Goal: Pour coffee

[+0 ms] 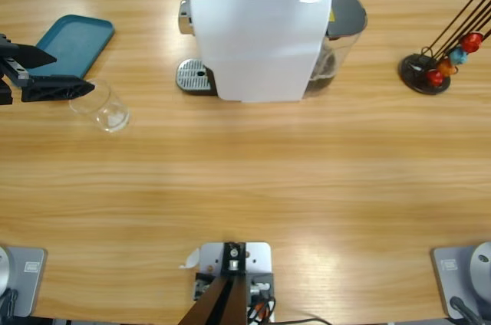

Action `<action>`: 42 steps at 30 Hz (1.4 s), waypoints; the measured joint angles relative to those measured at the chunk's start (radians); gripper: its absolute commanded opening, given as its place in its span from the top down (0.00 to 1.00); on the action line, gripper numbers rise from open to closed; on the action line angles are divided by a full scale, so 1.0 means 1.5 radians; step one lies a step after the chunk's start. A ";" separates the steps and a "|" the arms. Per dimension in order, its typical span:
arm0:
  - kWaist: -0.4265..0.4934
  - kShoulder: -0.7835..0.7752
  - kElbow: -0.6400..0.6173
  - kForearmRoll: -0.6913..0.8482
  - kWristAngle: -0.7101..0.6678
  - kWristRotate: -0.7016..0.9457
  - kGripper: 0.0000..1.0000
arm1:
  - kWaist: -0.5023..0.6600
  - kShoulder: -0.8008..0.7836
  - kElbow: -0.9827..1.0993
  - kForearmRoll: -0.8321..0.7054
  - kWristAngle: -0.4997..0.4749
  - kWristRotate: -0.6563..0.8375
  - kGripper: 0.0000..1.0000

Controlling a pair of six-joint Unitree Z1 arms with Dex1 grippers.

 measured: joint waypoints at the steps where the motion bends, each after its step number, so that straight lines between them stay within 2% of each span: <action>1: 0.000 0.000 0.000 0.000 0.000 0.000 0.14 | 0.000 0.004 -0.010 -0.002 0.000 -0.005 1.00; 13: 0.000 0.000 0.000 0.000 0.000 -0.001 0.14 | -0.003 0.049 -0.061 -0.006 0.017 -0.031 1.00; 19: 0.000 0.000 0.000 -0.003 0.000 -0.001 0.14 | -0.004 0.056 -0.065 0.004 0.044 -0.027 1.00; 30: 0.000 0.000 0.000 -0.003 0.000 -0.001 0.14 | -0.005 0.133 -0.182 0.069 0.103 -0.030 1.00; 42: 0.000 0.000 0.001 -0.003 0.000 -0.006 0.14 | 0.010 0.195 -0.231 0.080 0.109 -0.030 1.00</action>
